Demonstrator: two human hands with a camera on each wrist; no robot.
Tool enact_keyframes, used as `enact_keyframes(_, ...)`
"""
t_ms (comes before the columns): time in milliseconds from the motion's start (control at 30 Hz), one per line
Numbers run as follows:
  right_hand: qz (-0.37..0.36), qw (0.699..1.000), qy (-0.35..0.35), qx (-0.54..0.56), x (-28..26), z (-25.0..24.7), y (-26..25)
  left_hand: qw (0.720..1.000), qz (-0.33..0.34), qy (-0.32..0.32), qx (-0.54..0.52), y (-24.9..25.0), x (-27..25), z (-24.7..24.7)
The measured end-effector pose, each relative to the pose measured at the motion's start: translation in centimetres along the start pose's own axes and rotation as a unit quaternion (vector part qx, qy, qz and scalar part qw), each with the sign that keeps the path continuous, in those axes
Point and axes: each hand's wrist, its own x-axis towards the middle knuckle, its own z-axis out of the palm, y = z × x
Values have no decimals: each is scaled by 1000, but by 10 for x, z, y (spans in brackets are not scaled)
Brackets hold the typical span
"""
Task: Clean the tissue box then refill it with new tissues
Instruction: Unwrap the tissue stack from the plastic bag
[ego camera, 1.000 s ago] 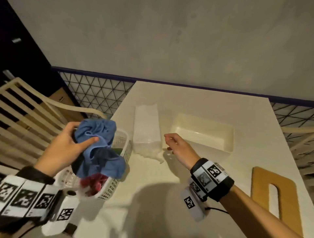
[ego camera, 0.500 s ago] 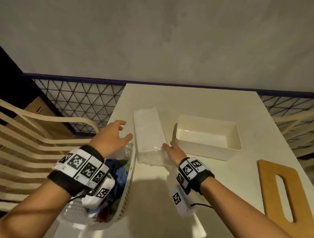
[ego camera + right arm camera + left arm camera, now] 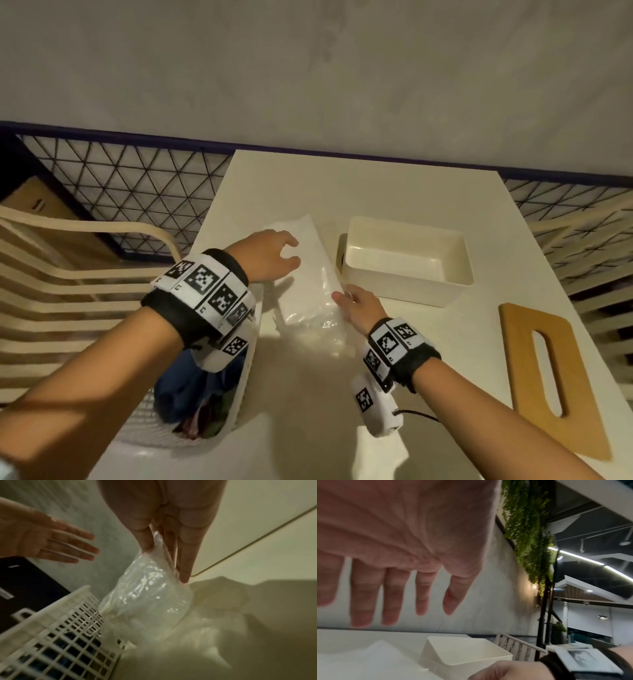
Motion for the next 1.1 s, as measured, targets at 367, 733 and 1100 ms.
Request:
enact_keyframes(367,-19,998,-57,15,-77,-72,63,967,143,-110,181,49,-37,83)
enact_keyframes(733,-14,991,-125,-38,-128,-125,133,894,234,-79,373,128,-50,198)
enact_keyframes(1100,37,986,32,158,-163,-146,175,938,162,40,303,119,-66,213)
